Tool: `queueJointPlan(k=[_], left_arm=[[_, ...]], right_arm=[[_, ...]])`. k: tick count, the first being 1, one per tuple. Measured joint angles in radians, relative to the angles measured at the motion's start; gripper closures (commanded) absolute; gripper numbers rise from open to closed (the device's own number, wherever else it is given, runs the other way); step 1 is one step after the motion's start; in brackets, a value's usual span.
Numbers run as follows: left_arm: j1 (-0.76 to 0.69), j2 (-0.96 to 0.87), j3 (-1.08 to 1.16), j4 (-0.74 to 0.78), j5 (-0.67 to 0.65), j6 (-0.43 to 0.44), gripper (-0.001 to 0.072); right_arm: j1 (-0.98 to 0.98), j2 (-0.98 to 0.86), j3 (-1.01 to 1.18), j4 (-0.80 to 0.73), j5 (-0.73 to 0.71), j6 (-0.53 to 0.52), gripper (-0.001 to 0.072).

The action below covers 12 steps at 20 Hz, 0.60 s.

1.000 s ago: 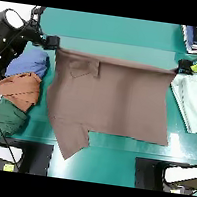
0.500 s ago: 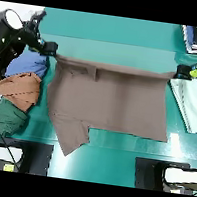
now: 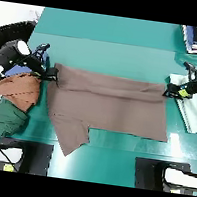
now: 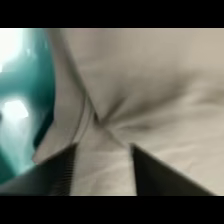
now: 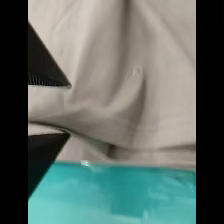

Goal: Fold the shirts.

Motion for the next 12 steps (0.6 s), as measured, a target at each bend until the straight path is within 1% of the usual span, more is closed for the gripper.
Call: queueJointPlan(k=[3,6,9,12], left_arm=[[-0.002,0.06,-0.022,0.011,-0.032,0.0,0.0274],[-0.002,0.177,-0.092,0.052,-0.089,0.004,0.0274],[-0.001,0.334,-0.251,0.047,-0.117,0.004,0.0272],[-0.001,0.477,-0.44,-0.017,-0.141,0.0,0.0272]], right_arm=[[-0.01,0.037,-0.023,0.045,0.026,-0.006,0.0371],[-0.04,0.122,-0.032,0.068,0.08,-0.023,0.0371],[-0.074,0.225,-0.035,0.077,0.119,-0.033,0.0371],[-0.096,0.312,-0.037,0.08,0.139,-0.037,0.0371]])
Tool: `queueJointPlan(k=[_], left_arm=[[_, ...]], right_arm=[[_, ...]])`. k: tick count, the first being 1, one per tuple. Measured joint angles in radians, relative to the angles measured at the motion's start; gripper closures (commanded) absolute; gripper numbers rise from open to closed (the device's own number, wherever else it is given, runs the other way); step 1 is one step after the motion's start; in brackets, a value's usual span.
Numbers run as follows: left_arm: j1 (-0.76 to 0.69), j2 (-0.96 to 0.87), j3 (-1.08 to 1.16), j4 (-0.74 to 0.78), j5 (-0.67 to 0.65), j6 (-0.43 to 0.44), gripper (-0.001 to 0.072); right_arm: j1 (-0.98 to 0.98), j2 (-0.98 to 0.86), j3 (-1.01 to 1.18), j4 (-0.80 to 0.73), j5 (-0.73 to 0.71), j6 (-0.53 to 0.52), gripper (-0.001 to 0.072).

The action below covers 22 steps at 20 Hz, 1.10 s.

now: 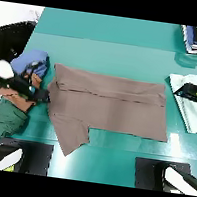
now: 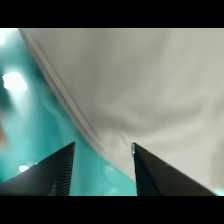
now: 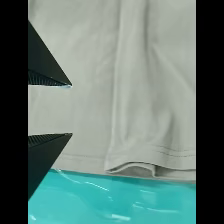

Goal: Fold the shirts.

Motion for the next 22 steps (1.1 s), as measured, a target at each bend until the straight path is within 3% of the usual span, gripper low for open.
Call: queueJointPlan(k=[5,11,17,18,19,20,21,22], left_arm=[[0.0,0.131,-0.224,-0.112,-0.022,-0.019,0.0272],[0.0,0.16,-0.314,-0.149,-0.023,-0.041,0.0272],[-0.014,0.164,-0.391,-0.232,0.095,-0.045,0.0274],[-0.027,0.164,-0.398,-0.247,0.113,-0.044,0.0295],[-0.042,0.165,-0.403,-0.26,0.133,-0.045,0.0413],[-0.059,0.164,-0.407,-0.261,0.156,-0.046,0.059],[-0.074,0.164,-0.41,-0.261,0.169,-0.049,0.0683],[-0.086,0.164,-0.411,-0.269,0.183,-0.048,0.0684]], right_arm=[[-0.013,0.088,0.0,0.003,0.008,-0.002,0.0372],[-0.015,0.115,0.0,0.003,0.023,-0.002,0.0372],[-0.015,0.119,0.0,0.006,0.032,-0.002,0.0372],[-0.015,0.119,0.0,0.013,0.033,-0.002,0.0372],[-0.015,0.119,0.0,0.021,0.033,-0.002,0.0372],[-0.015,0.12,0.0,0.03,0.035,-0.002,0.0372],[-0.015,0.12,0.0,0.037,0.035,-0.002,0.0372],[-0.015,0.12,0.0,0.04,0.04,-0.002,0.0372]])
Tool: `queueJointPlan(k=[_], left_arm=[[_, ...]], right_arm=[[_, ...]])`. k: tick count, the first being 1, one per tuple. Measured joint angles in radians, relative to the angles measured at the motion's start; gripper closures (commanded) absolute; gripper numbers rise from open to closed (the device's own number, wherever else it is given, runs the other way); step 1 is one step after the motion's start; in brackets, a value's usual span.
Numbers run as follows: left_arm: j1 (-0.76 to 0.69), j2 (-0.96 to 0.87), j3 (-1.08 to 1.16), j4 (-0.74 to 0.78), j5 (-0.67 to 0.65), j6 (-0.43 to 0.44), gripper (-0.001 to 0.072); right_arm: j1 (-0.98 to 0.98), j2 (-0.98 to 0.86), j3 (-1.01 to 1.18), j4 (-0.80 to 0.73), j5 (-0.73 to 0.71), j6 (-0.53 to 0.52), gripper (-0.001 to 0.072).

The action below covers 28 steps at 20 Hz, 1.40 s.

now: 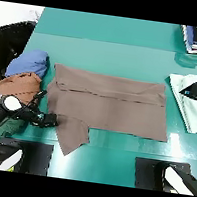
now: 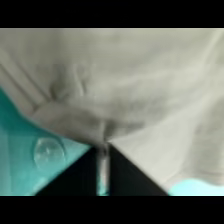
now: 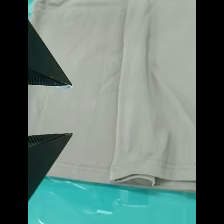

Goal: Fold the shirts.

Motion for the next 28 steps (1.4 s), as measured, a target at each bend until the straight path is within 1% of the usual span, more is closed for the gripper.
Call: queueJointPlan(k=[4,6,7,8,9,10,12,15,17,18,19,20,21,23,26,28], left_arm=[[-0.023,0.0,0.043,0.005,-0.012,-0.004,0.0685],[-0.028,0.0,0.097,0.031,-0.048,-0.003,0.0685],[-0.029,0.0,0.124,0.04,-0.066,0.0,0.0685],[-0.03,0.0,0.151,0.051,-0.082,0.005,0.0684],[-0.03,0.0,0.177,0.056,-0.093,0.01,0.0684],[-0.031,0.0,0.198,0.062,-0.103,0.015,0.0684],[-0.032,0.0,0.226,0.068,-0.112,0.02,0.0684],[-0.032,0.0,0.245,0.075,-0.117,0.026,0.0684],[-0.032,0.0,0.251,0.08,-0.121,0.027,0.0684],[-0.032,0.0,0.253,0.085,-0.122,0.028,0.0683],[-0.032,0.0,0.254,0.087,-0.122,0.029,0.0684],[-0.032,0.0,0.255,0.092,-0.121,0.029,0.0684],[-0.032,0.0,0.256,0.097,-0.122,0.029,0.0684],[-0.032,0.0,0.257,0.116,-0.122,0.029,0.0685],[-0.032,0.002,0.277,0.16,-0.156,0.029,0.0686],[-0.032,0.034,0.293,0.193,-0.194,0.024,0.0686]], right_arm=[[-0.005,0.007,-0.022,-0.032,0.044,0.0,0.0372],[-0.036,0.032,-0.093,-0.08,0.066,0.001,0.0367],[-0.064,0.046,-0.145,-0.104,0.074,0.003,0.022],[-0.105,0.061,-0.21,-0.127,0.082,0.007,0.0145],[-0.148,0.071,-0.275,-0.144,0.087,0.007,0.0161],[-0.192,0.079,-0.342,-0.155,0.089,0.008,0.0162],[-0.273,0.087,-0.479,-0.163,0.087,0.009,0.0224],[-0.331,0.068,-0.619,-0.127,0.05,0.004,0.0226],[-0.349,0.038,-0.669,-0.084,0.017,0.0,0.0287],[-0.353,0.024,-0.684,-0.06,0.0,-0.001,0.0305],[-0.357,0.014,-0.693,-0.032,-0.01,-0.003,0.0381],[-0.359,0.004,-0.702,-0.008,-0.027,-0.005,0.043],[-0.362,-0.002,-0.707,0.011,-0.042,-0.007,0.0498],[-0.364,-0.01,-0.715,0.034,-0.077,-0.012,0.0697],[-0.365,-0.008,-0.72,0.05,-0.087,-0.037,0.0698],[-0.366,0.026,-0.714,0.042,-0.057,-0.054,0.0698]])
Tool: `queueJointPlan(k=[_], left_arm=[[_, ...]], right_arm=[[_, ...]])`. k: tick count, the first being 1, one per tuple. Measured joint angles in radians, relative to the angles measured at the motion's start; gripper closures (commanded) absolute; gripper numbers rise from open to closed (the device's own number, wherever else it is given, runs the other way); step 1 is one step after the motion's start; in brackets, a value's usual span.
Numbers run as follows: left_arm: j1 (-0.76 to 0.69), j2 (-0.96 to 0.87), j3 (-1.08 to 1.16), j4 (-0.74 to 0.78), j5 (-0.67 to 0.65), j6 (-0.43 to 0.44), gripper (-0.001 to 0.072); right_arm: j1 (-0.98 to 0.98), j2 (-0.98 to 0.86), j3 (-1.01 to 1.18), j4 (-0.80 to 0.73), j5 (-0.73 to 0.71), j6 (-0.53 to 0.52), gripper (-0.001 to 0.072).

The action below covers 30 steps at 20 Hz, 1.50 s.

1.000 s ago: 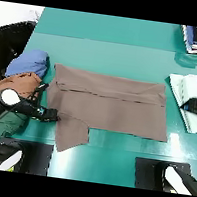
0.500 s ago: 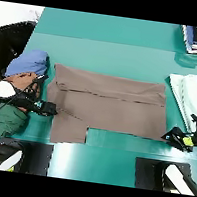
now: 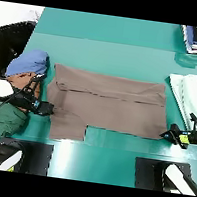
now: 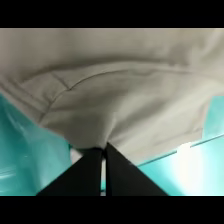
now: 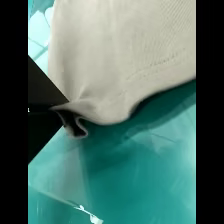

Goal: Fold the shirts.

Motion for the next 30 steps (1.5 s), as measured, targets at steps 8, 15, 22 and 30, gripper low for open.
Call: queueJointPlan(k=[8,15,22,30], left_arm=[[-0.001,0.232,0.053,0.0,-0.234,-0.092,0.0686],[0.004,-0.045,0.214,0.131,0.031,-0.032,0.0683],[0.01,-0.395,0.365,0.183,0.282,0.001,0.036],[0.01,-0.464,0.489,0.182,0.23,0.006,0.0682]], right_arm=[[0.084,0.273,0.204,-0.127,0.192,0.048,0.0699],[0.378,0.036,0.479,-0.153,0.046,0.158,0.0698],[0.474,-0.335,0.724,-0.109,-0.032,0.177,0.0374],[0.317,-0.42,0.738,0.081,0.003,0.04,0.0126]])
